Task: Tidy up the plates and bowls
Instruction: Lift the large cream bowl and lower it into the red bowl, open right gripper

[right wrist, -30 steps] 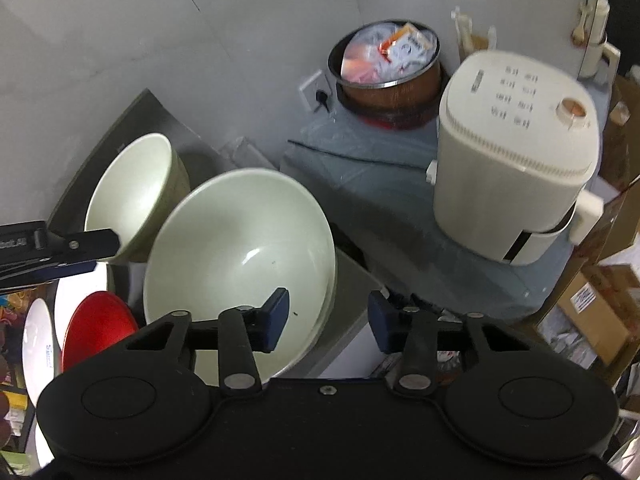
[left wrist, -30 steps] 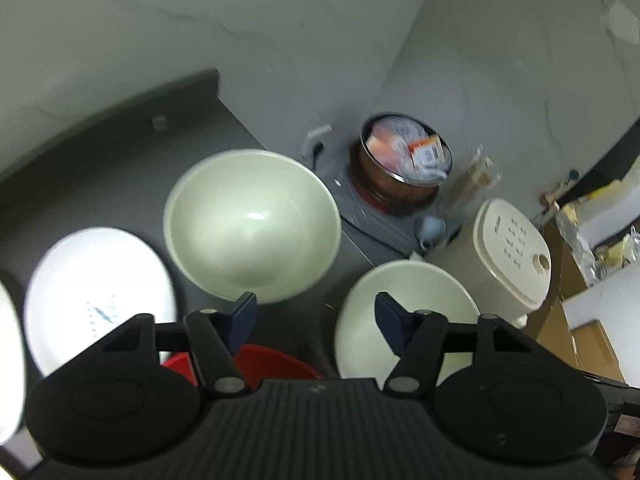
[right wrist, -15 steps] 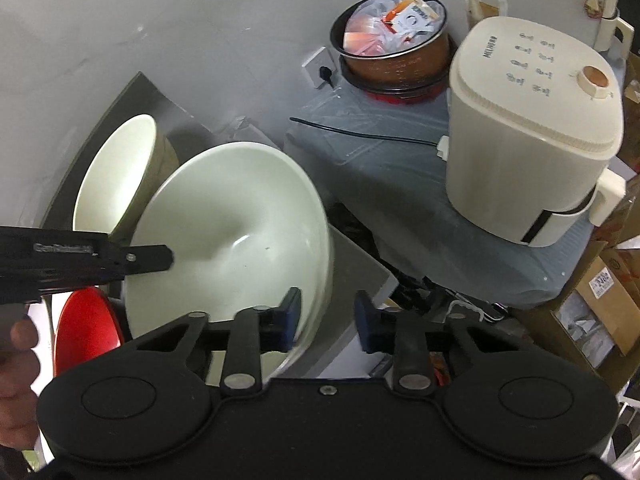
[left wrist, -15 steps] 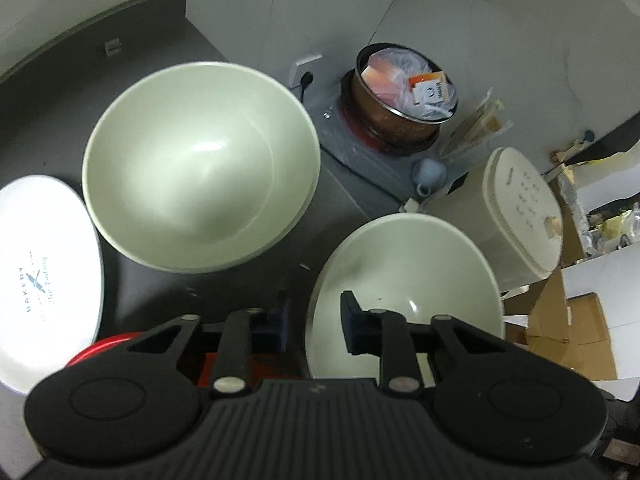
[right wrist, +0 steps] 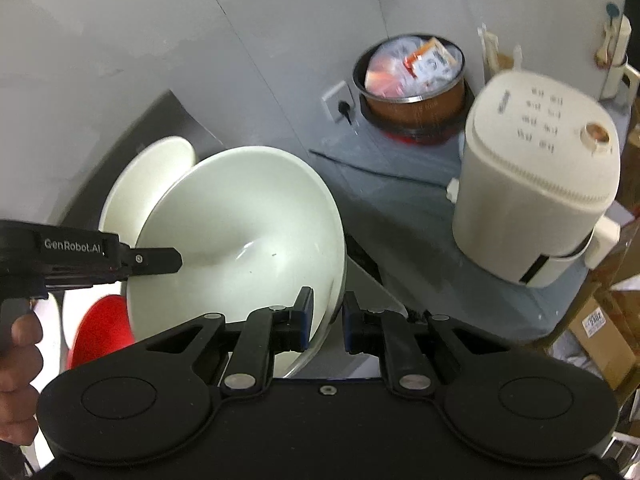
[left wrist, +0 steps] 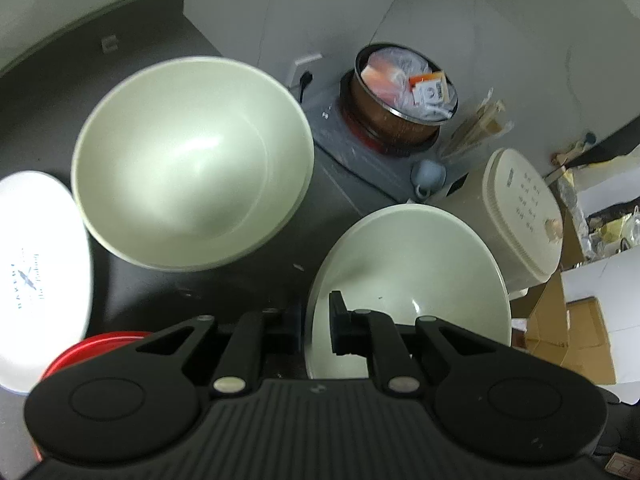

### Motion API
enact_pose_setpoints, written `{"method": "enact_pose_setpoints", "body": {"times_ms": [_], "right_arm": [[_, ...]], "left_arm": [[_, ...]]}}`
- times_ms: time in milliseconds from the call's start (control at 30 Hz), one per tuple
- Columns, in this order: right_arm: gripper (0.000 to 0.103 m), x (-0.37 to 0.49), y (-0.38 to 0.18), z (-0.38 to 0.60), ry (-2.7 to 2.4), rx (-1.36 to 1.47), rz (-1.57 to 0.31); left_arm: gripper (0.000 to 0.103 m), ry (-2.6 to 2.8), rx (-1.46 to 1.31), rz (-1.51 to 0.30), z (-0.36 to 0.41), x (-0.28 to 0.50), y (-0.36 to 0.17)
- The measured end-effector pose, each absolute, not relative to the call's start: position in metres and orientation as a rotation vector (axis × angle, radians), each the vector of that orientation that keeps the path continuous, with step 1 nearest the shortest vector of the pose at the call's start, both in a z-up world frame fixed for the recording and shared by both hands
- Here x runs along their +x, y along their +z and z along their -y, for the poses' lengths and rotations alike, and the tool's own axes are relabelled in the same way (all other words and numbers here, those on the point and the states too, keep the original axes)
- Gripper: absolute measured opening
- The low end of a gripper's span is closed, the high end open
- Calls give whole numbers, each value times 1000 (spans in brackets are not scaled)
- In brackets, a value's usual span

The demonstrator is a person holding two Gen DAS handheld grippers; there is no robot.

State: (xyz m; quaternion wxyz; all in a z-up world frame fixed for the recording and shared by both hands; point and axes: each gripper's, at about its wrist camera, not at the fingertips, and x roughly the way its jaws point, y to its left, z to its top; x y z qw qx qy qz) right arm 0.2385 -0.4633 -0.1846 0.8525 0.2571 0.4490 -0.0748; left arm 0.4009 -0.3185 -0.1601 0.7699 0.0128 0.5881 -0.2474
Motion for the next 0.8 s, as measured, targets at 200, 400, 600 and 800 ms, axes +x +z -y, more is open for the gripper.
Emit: {"method": "enact_pose_setpoints", "body": {"times_ms": [200,400,600,800], "right_arm": [[15,242,-159,459,-132,511,-908],[15,245,-142,448,-98,496,-891],[15,250,-133,430,-46,478,-902],[15,258,-124,412,12,443,-906]], "left_arm": [[12,-557,-14,-1233,306,396,-134],[12,-544,-36,-1197,295,394,-110],[12,-518,-59,-1162,275,392,-90],[12,-472,-91,-1146,248,389,-77]]}}
